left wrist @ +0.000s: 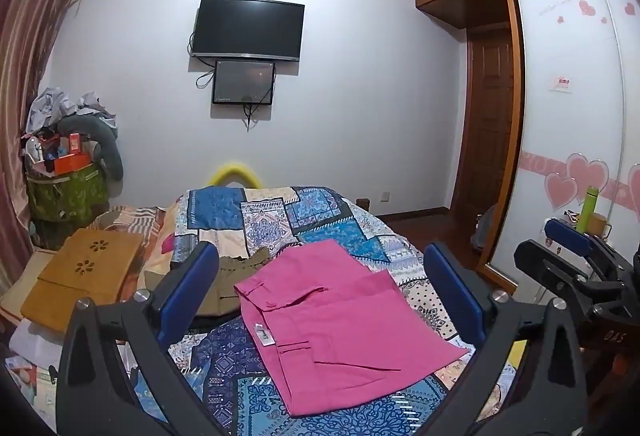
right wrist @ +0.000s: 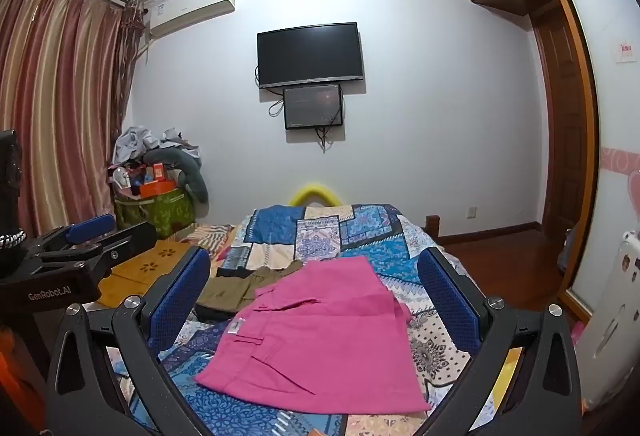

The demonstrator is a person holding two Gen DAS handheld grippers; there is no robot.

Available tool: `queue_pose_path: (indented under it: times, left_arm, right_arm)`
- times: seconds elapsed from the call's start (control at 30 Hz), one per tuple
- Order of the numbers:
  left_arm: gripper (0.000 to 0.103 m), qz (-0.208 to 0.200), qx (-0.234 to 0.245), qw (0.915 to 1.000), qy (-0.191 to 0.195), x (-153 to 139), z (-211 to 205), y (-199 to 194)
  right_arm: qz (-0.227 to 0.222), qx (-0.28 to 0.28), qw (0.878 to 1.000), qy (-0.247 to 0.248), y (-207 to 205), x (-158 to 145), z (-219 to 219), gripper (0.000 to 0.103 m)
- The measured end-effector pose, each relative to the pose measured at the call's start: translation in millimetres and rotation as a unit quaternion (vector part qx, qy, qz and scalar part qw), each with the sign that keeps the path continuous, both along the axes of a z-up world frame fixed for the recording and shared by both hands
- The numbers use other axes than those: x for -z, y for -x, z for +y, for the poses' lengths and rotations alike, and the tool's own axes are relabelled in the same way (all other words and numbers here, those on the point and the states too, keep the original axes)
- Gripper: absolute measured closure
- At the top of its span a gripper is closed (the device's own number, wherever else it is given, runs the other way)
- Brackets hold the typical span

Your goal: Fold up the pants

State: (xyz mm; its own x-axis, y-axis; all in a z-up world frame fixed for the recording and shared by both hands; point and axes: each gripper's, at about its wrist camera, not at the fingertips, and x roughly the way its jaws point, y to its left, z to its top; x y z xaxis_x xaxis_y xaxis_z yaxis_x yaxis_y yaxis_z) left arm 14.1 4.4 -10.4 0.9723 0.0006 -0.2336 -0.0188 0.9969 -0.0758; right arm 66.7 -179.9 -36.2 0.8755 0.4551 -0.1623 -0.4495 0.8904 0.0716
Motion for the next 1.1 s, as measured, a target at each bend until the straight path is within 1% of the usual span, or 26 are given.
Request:
queue_pose_path:
  times: [0.17,0.83,1.1]
  left_arm:
    - [0.000,0.001,0.001,1.0000,0.000,0,1,-1]
    - [0.000,-0.007,-0.002,0.9997,-0.022,-2,-10,2]
    - [0.000,-0.008,-0.003,0.9997,-0.022,-3,-12,3]
  right_arm:
    - [-0.002,0.003,1.000,0.000,-1,6,-1,0.000]
    - [0.000,0.006,1.000,-0.008,0,4,-6,0.000]
    - [0.000,0.006,1.000,-0.008,0,4,-7,0.000]
